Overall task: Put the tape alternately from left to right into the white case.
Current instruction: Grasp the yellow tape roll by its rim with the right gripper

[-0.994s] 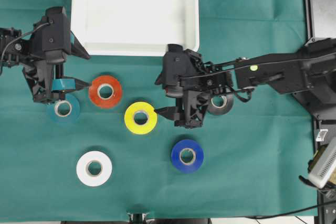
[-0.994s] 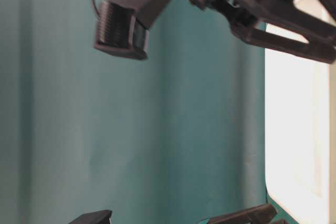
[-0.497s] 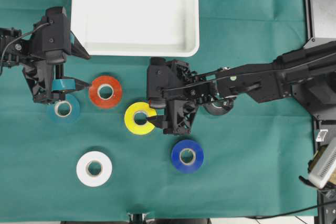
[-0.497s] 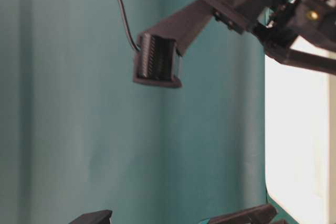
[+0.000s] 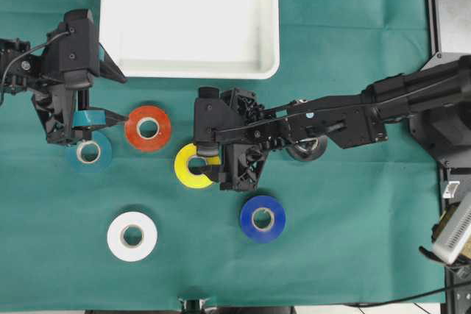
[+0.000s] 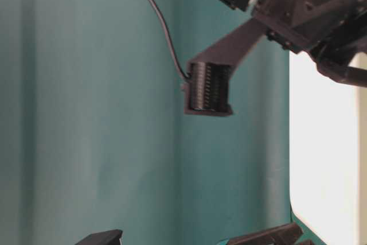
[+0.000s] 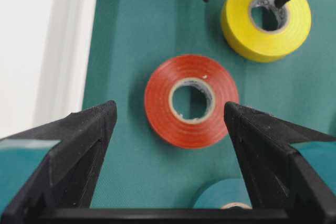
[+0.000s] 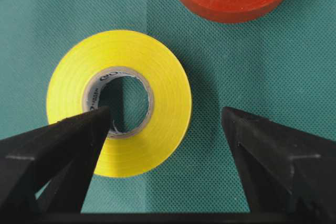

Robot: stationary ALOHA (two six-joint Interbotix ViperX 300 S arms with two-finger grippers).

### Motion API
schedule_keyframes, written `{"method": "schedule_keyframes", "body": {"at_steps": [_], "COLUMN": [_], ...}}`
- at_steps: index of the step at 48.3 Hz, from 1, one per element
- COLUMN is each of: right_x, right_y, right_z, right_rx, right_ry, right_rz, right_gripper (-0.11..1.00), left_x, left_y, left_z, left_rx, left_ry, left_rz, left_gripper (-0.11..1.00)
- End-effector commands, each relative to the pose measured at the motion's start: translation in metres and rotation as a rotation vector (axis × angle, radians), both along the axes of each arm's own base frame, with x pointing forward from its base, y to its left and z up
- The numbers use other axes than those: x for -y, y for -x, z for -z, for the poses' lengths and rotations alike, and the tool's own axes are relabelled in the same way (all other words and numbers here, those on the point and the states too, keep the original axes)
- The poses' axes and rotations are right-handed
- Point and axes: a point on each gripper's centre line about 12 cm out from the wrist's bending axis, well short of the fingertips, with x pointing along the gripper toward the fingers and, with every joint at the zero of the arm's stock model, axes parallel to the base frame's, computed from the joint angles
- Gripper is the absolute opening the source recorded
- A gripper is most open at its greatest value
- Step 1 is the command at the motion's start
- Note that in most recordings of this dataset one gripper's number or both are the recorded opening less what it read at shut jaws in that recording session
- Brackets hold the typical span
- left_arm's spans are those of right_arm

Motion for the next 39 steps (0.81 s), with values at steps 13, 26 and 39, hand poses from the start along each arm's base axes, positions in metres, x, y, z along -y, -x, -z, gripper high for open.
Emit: {"method": "schedule_keyframes", "body": {"at_steps": [13, 26, 39], "right_x": [-0.0025, -0.0026, -0.0026], "right_y": [-0.0158, -0.0165, -0.0163], "right_z": [-0.0014, -0.0016, -0.0078], "right_rx": [0.020, 0.020, 0.026], "right_ry": [-0.018, -0.019, -0.019], "right_rz": [0.017, 0.019, 0.018], "right_gripper": [0.76, 0.74, 0.29], "left_x": [0.0011, 0.0011, 0.0011], "left_y": [-0.0051, -0.0051, -0.0051], "left_z": [-0.0072, -0.0072, -0.0072], "left_rx": [0.025, 0.025, 0.024], "left_ry": [0.000, 0.002, 0.003], "left_rz": [0.003, 0.002, 0.001], "left_gripper": [0.87, 0.87, 0.87]}}
